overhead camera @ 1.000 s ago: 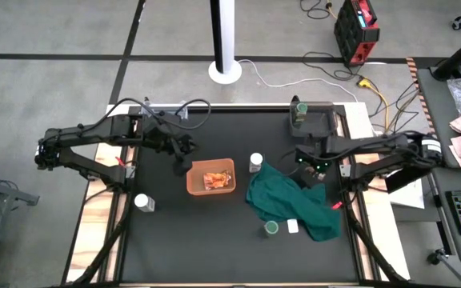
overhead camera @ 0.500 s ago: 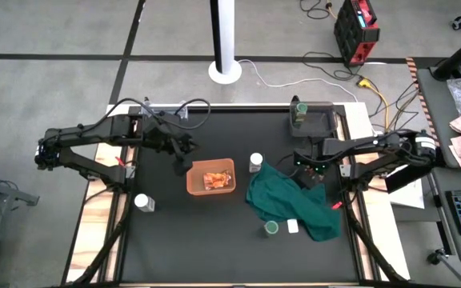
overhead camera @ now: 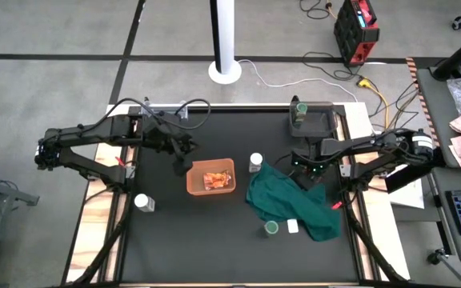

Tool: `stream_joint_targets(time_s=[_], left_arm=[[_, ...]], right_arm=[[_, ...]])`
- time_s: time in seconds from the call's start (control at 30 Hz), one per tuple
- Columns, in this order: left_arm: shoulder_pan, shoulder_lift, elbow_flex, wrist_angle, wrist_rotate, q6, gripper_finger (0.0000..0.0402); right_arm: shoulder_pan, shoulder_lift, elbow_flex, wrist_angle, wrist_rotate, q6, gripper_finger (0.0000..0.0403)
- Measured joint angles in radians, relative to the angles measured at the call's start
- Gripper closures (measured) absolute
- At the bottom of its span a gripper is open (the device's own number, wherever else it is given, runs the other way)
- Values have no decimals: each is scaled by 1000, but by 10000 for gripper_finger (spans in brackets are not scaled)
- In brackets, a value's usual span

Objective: Sort spices by type
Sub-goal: Put the orange seasoning pack into the orange bin

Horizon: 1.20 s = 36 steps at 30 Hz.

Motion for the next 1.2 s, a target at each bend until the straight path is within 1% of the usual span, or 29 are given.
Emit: stream_joint_targets(time_s=[0.07,0.13,0.27,0.4,0.5,0.57,0.67,0.87,1.03,1.13,1.2], left_arm=[[0,0,0,9,-2,5,402],[0,0,0,14,-12,5,402],[0,0,0,13,-15,5,402],[0,0,0,14,-15,8,402],[0,0,0,34,-12,25,402],[0,0,0,57,25,36,402],[0,-2,0,117,85,52,402],[0,-2,0,191,91,65,395],[5,-2,0,232,87,80,362],[11,-2,0,249,82,79,339],[11,-2,0,271,81,79,326]], right_arm=[[0,-2,-1,-1,10,3,370],[0,-15,-5,0,19,5,387],[0,-68,-6,-7,27,55,393],[-2,-146,17,-77,40,111,394],[-2,-219,68,-128,35,151,394],[-2,-255,105,-148,32,173,394],[-1,-315,181,-161,24,203,394],[-1,-370,377,-145,2,197,394],[-1,-342,564,-121,-1,133,394],[-1,-309,656,-118,-2,95,394],[-1,-288,704,-85,-24,76,394]])
